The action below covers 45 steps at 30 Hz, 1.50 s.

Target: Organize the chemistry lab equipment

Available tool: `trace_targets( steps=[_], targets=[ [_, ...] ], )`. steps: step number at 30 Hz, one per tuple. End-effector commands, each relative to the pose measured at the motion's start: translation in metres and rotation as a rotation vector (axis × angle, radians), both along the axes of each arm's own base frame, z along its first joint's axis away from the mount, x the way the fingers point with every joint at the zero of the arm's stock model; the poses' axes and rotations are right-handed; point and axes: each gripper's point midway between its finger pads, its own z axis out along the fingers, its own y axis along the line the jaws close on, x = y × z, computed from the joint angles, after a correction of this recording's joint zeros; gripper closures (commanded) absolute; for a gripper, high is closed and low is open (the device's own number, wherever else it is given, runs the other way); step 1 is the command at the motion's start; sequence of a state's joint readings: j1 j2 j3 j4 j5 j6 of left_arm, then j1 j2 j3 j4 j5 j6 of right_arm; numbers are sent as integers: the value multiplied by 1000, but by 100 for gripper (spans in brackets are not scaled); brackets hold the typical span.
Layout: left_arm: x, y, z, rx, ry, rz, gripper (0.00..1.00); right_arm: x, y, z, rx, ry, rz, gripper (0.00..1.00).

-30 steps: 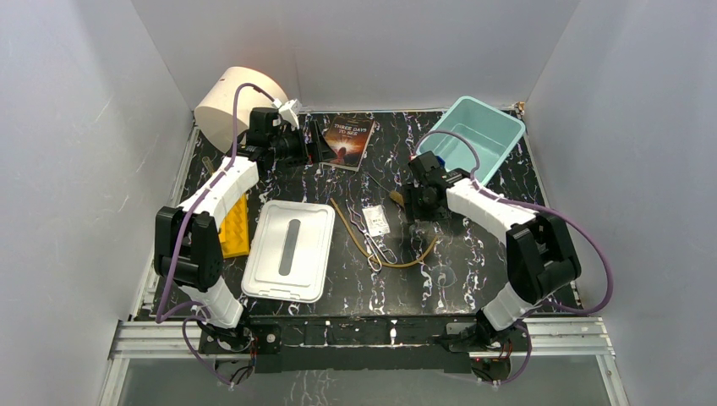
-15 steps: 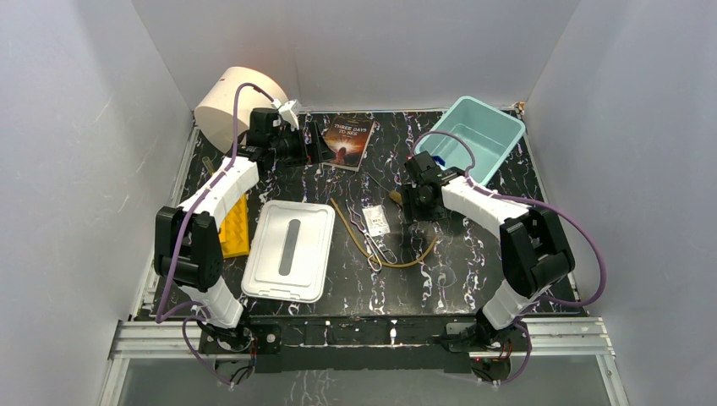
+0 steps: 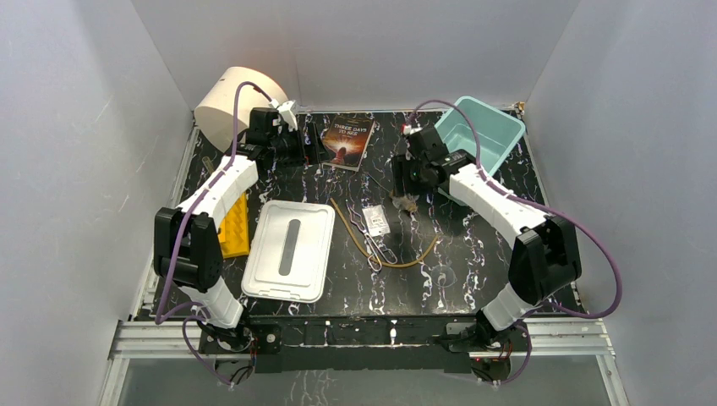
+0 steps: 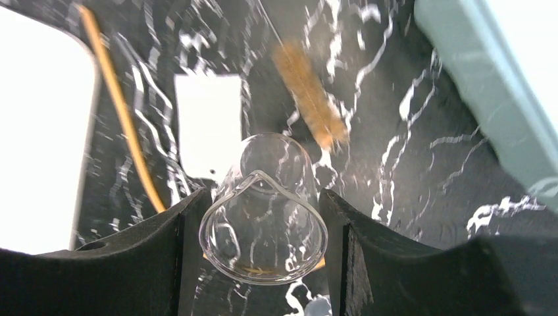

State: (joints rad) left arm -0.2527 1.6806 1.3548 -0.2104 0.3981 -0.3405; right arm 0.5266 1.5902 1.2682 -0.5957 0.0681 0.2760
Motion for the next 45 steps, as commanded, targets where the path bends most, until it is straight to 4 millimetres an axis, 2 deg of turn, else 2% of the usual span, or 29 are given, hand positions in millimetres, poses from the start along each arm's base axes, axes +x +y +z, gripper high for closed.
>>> trace_targets(
  steps=[1, 6, 10, 15, 17, 22, 25, 30, 36, 39, 40, 41, 42, 45],
  targets=[
    [-1, 2, 34, 8, -82, 3, 2, 45, 21, 92, 155, -259, -5, 45],
    [-6, -4, 25, -26, -60, -21, 2, 86, 11, 135, 222, -407, -127, 45],
    [-7, -4, 23, -30, -56, -23, 2, 116, -8, 164, 222, -485, -212, 46],
    [-9, -4, 23, -32, -53, -20, 2, 153, -54, 185, 181, -565, -353, 46],
    [-10, -4, 21, -33, -47, -24, 2, 163, -72, 186, 150, -586, -416, 46],
    [-10, -5, 20, -40, -40, -24, 2, 178, -115, 156, -18, -581, -560, 46],
    [-10, -5, 19, -38, -39, -23, 2, 180, -130, 138, -48, -547, -608, 47],
    [-14, -2, 10, -18, -24, -22, 2, 185, -159, 122, -142, -542, -669, 47],
    [-11, -1, 5, -6, -15, -22, 2, 193, -200, 74, -212, -431, -737, 47],
    [-9, -2, 2, -8, -9, -23, 2, 204, -210, 52, -214, -383, -717, 46],
    [-8, -2, 2, -7, -8, -22, 2, 209, -210, 40, -214, -357, -707, 46],
    [-7, -2, 2, -5, -6, -19, 2, 212, -212, 37, -211, -348, -710, 46],
    [-6, -2, 2, -4, -7, -20, 2, 216, -212, 24, -211, -319, -702, 46],
    [-4, -2, 2, 6, -4, -19, 2, 227, -213, 4, -216, -271, -694, 45]
  ],
)
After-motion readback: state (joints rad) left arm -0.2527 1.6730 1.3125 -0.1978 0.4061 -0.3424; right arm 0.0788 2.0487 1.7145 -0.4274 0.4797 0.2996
